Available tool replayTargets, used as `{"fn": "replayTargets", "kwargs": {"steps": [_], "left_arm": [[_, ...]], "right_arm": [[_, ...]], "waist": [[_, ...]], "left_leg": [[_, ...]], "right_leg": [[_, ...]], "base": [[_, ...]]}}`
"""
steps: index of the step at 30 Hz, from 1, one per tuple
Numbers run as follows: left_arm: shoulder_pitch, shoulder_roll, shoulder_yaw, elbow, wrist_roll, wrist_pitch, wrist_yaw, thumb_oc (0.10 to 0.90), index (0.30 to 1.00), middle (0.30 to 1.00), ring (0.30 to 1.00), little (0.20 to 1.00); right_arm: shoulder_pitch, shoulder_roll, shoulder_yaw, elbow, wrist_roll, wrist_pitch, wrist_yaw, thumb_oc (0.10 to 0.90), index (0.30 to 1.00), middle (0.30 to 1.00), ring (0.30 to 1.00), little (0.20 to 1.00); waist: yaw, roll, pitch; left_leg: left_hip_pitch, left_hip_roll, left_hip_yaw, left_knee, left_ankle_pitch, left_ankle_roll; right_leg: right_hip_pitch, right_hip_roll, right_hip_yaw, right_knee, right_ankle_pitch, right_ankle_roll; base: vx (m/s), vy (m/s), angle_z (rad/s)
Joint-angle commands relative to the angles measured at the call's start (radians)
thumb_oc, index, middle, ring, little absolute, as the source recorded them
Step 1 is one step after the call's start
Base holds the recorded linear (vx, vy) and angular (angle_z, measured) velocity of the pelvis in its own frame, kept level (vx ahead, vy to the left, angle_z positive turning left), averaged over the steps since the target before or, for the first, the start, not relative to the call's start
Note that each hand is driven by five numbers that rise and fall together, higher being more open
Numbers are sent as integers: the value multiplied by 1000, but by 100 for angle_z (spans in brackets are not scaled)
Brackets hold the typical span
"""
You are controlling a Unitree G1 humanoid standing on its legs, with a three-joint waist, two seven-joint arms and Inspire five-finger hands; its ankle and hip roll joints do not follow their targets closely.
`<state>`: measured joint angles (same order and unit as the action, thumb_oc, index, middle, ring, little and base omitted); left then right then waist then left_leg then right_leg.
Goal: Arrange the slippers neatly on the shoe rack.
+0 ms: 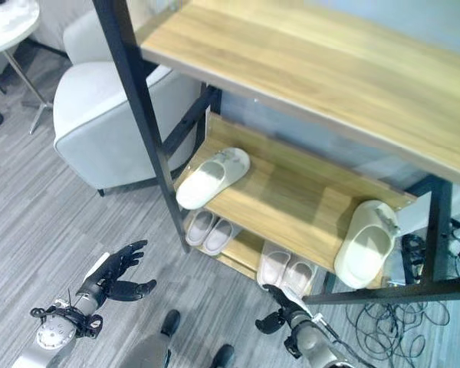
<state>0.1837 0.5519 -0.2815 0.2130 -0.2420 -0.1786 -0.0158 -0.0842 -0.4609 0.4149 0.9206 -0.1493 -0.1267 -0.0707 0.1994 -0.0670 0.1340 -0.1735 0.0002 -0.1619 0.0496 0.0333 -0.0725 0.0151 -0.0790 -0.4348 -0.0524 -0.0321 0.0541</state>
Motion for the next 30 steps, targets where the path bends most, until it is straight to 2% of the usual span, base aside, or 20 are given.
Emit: {"fn": "replayTargets", "kwargs": {"steps": [1,5,13,19,27,30], "left_arm": [[-15,-8,-1,1,78,-44,2,800,900,900,900,900],[-5,-15,7,4,106,-45,4,800,900,900,900,900],[-1,-21,37,-96,100,-53,11,800,900,900,900,900],[3,-21,67,-196,81,-61,19,800,900,900,900,900],[-54,-30,106,-363,37,-92,67,800,900,900,900,900],[-65,-37,112,-376,28,-96,77,800,900,900,900,900]], "right_arm": [[6,-36,-38,-22,-13,-25,-19,800,900,900,900,900],[23,-3,-53,12,-10,-25,-22,800,900,900,900,900],[46,50,-75,72,-13,-12,-37,800,900,900,900,900],[73,68,-86,74,-11,-6,-39,800,900,900,900,900],[89,73,-79,76,-24,3,-48,800,900,900,900,900],[88,71,-76,77,-27,5,-49,800,900,900,900,900]], "waist": [[11,4,-86],[7,18,-120],[1,46,-139],[-2,57,-143],[-17,87,-131],[-20,94,-130]], "left_leg": [[-61,-30,24,-137,150,-50],[-39,-32,48,-137,144,-51],[-14,-31,76,-137,142,-56],[26,-29,87,-137,126,-48],[49,-27,99,-137,112,-43],[47,-27,103,-137,112,-41]], "right_leg": [[-69,13,4,-17,41,61],[-49,4,29,-35,44,70],[-41,-1,79,-35,43,82],[-17,2,102,-35,36,82],[-11,0,125,-35,30,83],[-16,0,131,-35,32,84]], "base": [[63,-15,-27],[92,0,-18],[17,-2,-7],[54,-10,-12],[25,-17,-9],[1,-3,-4]]}}
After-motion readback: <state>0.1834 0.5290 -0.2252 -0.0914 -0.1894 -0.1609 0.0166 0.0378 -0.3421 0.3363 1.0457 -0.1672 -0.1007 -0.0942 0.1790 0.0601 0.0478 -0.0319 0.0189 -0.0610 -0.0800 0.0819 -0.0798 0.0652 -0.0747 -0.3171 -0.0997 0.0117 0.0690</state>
